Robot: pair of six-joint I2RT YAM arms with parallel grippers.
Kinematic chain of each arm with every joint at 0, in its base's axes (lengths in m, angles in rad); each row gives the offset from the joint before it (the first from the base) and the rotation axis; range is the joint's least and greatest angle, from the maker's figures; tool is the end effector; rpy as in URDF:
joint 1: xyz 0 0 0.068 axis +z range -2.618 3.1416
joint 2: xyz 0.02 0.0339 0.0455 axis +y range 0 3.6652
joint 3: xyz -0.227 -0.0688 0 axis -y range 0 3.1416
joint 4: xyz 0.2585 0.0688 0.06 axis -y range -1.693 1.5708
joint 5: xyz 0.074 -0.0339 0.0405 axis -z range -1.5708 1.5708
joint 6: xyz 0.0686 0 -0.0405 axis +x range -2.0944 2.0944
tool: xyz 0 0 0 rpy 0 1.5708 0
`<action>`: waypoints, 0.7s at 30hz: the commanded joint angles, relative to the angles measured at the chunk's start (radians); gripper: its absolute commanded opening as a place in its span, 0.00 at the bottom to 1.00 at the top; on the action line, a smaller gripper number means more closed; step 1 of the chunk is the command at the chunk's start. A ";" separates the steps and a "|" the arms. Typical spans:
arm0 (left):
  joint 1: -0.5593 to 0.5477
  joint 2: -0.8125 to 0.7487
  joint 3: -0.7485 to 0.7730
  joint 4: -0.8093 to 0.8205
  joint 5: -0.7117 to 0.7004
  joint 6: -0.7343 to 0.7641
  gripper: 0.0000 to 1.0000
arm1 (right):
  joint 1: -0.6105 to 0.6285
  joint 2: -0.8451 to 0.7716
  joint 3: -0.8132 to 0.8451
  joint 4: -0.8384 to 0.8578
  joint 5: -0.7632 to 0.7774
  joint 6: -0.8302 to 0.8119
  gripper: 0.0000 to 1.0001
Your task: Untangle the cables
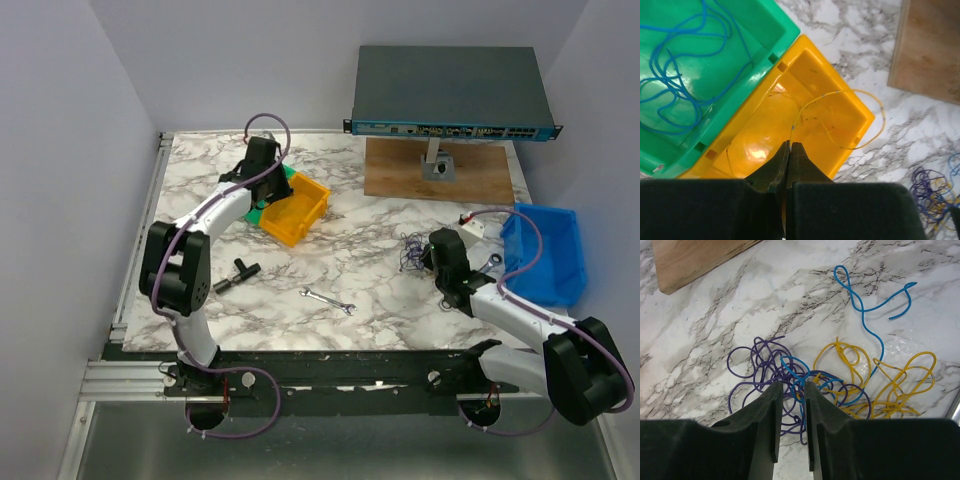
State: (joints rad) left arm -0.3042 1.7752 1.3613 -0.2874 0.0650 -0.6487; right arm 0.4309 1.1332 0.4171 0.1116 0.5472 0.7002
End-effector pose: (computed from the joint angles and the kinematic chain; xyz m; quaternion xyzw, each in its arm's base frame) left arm 0.4144 -0.1348 0.1948 -0.1419 0.8954 -0.2193 0.3606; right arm 0.2578 0.0792 0.1193 0.2388 0.8280 0.0377 0.5059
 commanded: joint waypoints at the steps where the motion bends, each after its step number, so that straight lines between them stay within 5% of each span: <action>1: -0.026 0.101 0.053 -0.043 -0.013 0.042 0.00 | 0.002 0.014 -0.003 0.011 -0.003 -0.004 0.30; 14: -0.029 0.171 0.150 -0.141 -0.056 0.075 0.01 | 0.003 0.011 -0.005 0.011 -0.004 -0.006 0.30; 21: -0.032 0.047 0.089 -0.133 -0.092 0.071 0.43 | 0.002 0.011 -0.005 0.009 -0.004 -0.005 0.30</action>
State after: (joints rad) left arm -0.3344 1.9465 1.4792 -0.4152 0.0296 -0.5858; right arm 0.4309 1.1389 0.4171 0.1116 0.5465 0.7002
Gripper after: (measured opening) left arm 0.304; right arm 0.304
